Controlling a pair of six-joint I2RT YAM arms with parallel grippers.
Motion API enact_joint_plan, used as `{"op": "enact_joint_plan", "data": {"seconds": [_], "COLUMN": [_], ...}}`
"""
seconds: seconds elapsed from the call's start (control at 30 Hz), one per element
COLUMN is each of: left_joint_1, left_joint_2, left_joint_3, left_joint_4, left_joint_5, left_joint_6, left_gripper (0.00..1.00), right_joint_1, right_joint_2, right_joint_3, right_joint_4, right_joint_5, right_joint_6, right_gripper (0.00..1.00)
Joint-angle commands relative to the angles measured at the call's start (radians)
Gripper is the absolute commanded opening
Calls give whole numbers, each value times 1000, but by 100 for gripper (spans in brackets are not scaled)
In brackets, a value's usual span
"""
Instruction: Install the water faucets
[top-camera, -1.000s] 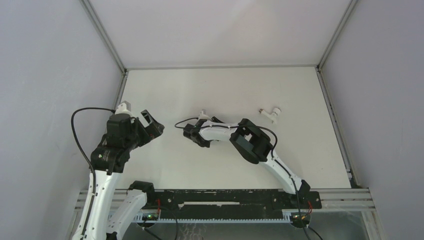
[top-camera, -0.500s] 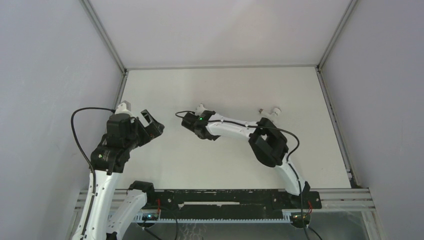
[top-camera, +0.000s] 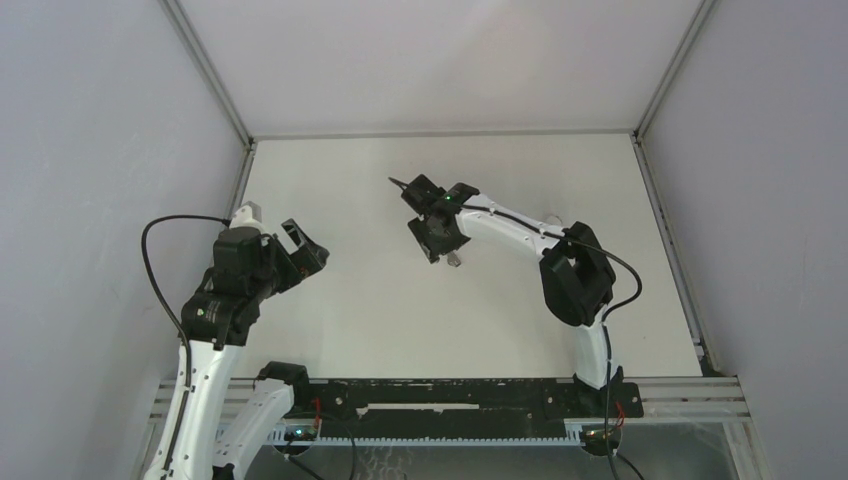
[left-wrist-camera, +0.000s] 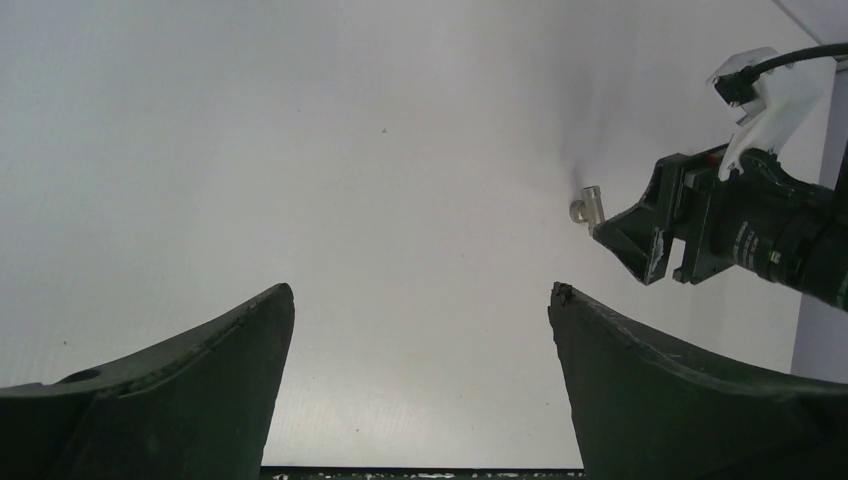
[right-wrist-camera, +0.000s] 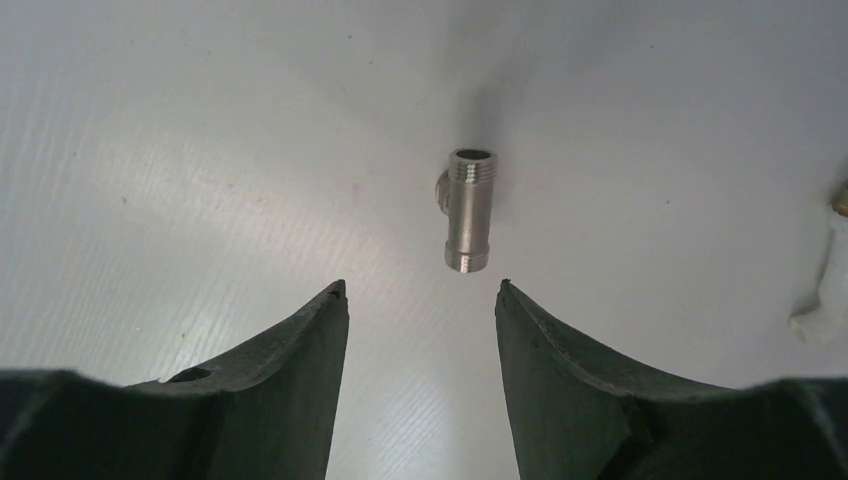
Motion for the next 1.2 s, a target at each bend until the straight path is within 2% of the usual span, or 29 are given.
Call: {"op": "enact_joint_plan", "data": {"seconds": [0.0,0.27,0.53,0.7,0.87,0.97,1.17], "left_joint_1": [7,7,7,7,7,7,7], "left_joint_2": [-5,0,5,9,13,12,8], "left_joint_3": [16,12,23,26,28,31,32], "left_joint_4": [50,58,57,58,61,60,58], "left_joint_5": [12,38,39,44,47,42,44], "left_joint_6": [-14,-23,-22,-22,-22,-20,-21], "left_gripper": [100,100,100,100,100,100,100], "right_joint_1": [-50,-79,-79,-80,-88,-108,-156], "right_joint_2": [20,74,115,122,141,154,198], "right_joint_3": [-13,-35,-22,-17,15,56,147], "right_joint_4": [73,123,125,121,113,105,124], "right_joint_5": [-90,-89,-71,-48,-15,1,-1], "right_joint_6": [29,80,99,113,156,212,300], "right_gripper": [62,55,43,28,7,0,0]}}
